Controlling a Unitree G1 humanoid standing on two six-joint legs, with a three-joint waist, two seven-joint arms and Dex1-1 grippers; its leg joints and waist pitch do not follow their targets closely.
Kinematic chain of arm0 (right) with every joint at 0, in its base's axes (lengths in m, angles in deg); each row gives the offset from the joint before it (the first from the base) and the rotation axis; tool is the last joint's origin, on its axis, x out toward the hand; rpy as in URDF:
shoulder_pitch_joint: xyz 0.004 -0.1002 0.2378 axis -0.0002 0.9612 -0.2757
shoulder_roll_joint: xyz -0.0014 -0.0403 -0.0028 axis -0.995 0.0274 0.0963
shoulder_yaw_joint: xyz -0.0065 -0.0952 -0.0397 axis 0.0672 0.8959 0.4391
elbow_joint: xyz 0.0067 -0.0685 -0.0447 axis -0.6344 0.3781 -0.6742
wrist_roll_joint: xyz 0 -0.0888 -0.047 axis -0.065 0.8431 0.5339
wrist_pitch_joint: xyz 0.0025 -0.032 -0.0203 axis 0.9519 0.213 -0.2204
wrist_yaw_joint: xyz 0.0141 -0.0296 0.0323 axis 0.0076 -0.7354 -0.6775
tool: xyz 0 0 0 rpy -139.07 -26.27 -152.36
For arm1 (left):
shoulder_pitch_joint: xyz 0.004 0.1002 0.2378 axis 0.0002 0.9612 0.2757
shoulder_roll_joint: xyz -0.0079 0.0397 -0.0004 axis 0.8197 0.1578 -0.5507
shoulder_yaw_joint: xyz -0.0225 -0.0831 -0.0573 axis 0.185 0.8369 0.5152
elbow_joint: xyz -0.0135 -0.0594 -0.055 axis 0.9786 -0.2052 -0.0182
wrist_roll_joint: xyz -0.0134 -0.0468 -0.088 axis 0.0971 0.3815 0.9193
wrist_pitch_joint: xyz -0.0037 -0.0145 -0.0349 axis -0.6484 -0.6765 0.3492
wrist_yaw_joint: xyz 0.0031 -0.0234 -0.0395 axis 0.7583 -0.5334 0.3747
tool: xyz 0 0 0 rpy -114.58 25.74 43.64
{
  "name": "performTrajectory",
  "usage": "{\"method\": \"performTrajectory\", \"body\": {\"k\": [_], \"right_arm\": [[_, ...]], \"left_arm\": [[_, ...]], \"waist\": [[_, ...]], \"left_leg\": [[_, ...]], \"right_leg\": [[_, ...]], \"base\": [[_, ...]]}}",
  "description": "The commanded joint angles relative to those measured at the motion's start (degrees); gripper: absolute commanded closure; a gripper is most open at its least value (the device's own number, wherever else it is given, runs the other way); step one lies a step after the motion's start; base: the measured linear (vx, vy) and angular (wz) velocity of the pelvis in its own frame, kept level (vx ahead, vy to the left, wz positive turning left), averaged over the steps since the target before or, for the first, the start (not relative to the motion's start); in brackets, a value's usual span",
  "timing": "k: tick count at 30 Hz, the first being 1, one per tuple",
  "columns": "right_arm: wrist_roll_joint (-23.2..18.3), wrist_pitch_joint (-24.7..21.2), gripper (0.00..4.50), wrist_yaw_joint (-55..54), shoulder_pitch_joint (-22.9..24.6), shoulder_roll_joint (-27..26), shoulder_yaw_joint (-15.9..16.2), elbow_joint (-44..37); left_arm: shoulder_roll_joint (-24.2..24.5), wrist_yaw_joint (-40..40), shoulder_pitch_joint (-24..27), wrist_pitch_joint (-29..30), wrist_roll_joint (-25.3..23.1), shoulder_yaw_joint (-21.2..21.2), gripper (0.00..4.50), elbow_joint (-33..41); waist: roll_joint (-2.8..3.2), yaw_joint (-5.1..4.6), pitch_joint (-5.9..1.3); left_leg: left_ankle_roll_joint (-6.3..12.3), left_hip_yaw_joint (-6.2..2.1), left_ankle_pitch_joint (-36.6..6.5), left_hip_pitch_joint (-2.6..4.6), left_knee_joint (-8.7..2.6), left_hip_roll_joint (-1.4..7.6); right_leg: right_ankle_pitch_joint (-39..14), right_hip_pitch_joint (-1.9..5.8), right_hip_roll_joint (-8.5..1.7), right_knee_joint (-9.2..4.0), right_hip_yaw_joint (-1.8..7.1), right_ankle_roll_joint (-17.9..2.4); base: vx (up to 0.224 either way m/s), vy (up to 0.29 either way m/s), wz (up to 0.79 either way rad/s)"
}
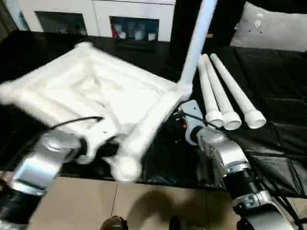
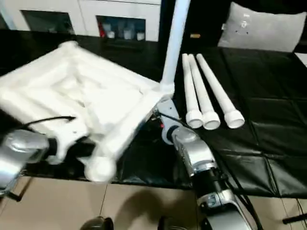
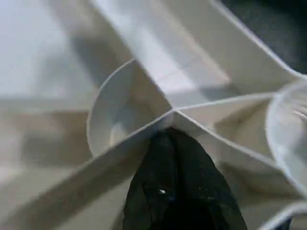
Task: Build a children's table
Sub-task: Rotate table base
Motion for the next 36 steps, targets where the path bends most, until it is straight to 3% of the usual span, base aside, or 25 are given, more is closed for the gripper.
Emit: {"method": "performTrajectory", "body": {"k": [1,4,5,10,14,16,18,24,28,32,36], "right_arm": [[-0.31,1.26,0.00,-0.06,-1.30,-0.20,0.13,0.22],[0.03,1.34,0.00,-0.56,-1.33,0.16,-0.25,0.15],[0.18,1.02,0.00,-1.15,-1.43,0.51,-0.88,-0.28],[0.48,1.87,0.00,-3.75,-2.67,0.69,-3.36,-2.31],[0.87,2.03,0.00,-6.91,-5.53,0.98,-5.40,-3.51],[1.88,-0.84,0.00,-9.76,-8.80,1.35,-6.45,-2.33],[2.21,-2.97,0.00,-10.74,-13.83,2.80,-7.46,3.95],[1.91,-2.54,0.00,-12.23,-19.66,4.56,-9.00,15.57],[2.38,-2.14,0.00,-12.59,-22.32,5.15,-9.31,21.69],[3.29,-0.67,0.00,-12.80,-26.32,5.61,-9.09,31.53],[3.21,0.49,0.00,-13.93,-27.98,5.69,-9.68,35.71]], "left_arm": [[-3.51,-0.09,-2.56,-3.42,2.71,-0.93,4.34,-0.48],[-5.82,-2.49,-4.07,-5.44,2.22,-0.53,4.34,-3.16],[-7.77,-6.39,-5.75,-8.20,0.29,-0.40,4.34,-7.24],[-10.66,-15.38,-8.74,-11.20,-4.00,0.20,4.34,-14.76],[-10.60,-17.73,-9.09,-11.31,-5.11,1.47,4.34,-15.25],[-10.55,-17.73,-9.08,-12.44,-3.42,3.51,4.34,-14.62],[-9.04,-15.17,-8.20,-13.26,-1.24,4.48,4.19,-11.53],[-7.05,-9.36,-6.16,-11.27,3.00,4.19,3.63,-4.23],[-6.52,-8.39,-5.61,-10.84,3.38,3.79,3.45,-2.71],[-6.12,-8.49,-5.42,-10.49,3.76,3.42,3.09,-1.97],[-6.12,-8.28,-5.21,-9.98,3.97,3.48,2.64,-1.27]], "waist": [[0.72,0.07,-4.59],[0.50,-0.04,-4.72],[0.62,-0.12,-4.70],[0.46,-0.24,-4.73],[0.51,-0.21,-4.69],[0.52,-0.20,-4.63],[0.32,-0.17,-4.66],[0.34,0.16,-4.77],[0.13,0.04,-5.01],[0.06,-0.07,-5.04],[-0.10,-0.13,-5.24]], "left_leg": [[-1.20,-0.58,-12.87,0.73,-4.05,1.82],[-0.66,-0.55,-11.49,0.42,-3.89,1.71],[-0.54,-0.54,-11.39,0.34,-3.83,1.64],[-0.18,-0.49,-11.55,0.45,-3.66,1.68],[-0.62,-0.44,-11.21,0.71,-3.65,1.81],[-0.83,-0.43,-11.09,0.79,-3.70,1.85],[-1.27,-0.36,-11.64,0.90,-3.66,1.87],[-1.25,-0.20,-10.40,0.80,-3.48,1.90],[-0.90,-0.06,-9.20,0.60,-3.28,1.77],[-0.95,-0.06,-9.81,0.53,-3.17,1.88],[-0.56,0.03,-8.77,0.37,-2.98,1.86]], "right_leg": [[-13.91,3.11,-3.38,-4.13,3.03,-10.69],[-11.69,3.45,-3.28,-3.93,2.96,-11.12],[-11.58,3.46,-3.19,-3.96,2.94,-11.04],[-13.57,3.44,-3.19,-4.29,2.89,-9.87],[-13.76,3.23,-3.01,-4.20,2.89,-9.81],[-13.27,3.10,-2.88,-4.05,2.89,-10.20],[-12.66,3.07,-2.92,-3.93,2.89,-10.88],[-10.74,3.20,-2.99,-3.50,2.93,-11.79],[-8.82,3.36,-2.94,-3.19,2.86,-12.53],[-9.95,3.30,-3.07,-3.15,2.80,-12.78],[-8.73,3.47,-2.96,-2.95,2.82,-12.56]], "base": [[0.000,0.000,0.00],[0.000,0.000,0.00],[0.000,0.000,0.00],[0.000,0.000,0.00],[0.000,0.000,0.00],[0.000,0.000,0.00],[0.000,0.000,0.00],[0.000,0.000,0.00],[0.000,0.000,0.00],[0.000,0.000,0.00],[0.000,0.000,0.00]]}}
